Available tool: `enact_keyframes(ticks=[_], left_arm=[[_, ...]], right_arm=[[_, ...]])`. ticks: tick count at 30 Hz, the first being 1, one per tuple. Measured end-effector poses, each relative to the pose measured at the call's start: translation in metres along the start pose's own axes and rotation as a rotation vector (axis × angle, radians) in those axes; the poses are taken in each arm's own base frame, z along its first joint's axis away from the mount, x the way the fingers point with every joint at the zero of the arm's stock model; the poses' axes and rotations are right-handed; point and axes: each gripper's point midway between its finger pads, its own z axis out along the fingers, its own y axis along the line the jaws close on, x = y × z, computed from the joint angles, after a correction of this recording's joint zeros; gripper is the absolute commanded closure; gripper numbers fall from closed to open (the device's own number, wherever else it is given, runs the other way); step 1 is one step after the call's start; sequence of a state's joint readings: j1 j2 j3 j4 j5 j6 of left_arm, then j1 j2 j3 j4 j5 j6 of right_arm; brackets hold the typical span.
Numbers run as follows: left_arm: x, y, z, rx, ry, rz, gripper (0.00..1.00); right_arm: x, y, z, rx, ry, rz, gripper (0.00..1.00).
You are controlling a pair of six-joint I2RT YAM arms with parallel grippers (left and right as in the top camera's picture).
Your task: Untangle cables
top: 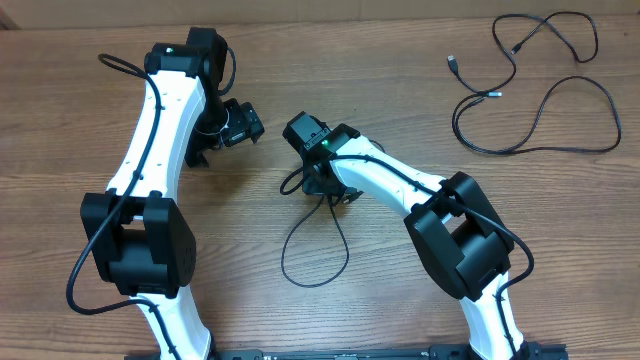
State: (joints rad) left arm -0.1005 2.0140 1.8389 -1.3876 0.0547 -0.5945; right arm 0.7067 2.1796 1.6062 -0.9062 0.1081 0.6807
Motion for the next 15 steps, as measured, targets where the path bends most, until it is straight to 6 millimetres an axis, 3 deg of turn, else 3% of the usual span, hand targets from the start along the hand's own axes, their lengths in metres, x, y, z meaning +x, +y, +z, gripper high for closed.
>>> enact_keyframes(ticks=[15], left_arm=[[0.0, 0.0001, 0.0, 0.0, 0.0, 0.0, 0.0]], right_arm=[[0.0006, 0.0006, 0.0, -0.004, 0.004, 0.0, 0.96]])
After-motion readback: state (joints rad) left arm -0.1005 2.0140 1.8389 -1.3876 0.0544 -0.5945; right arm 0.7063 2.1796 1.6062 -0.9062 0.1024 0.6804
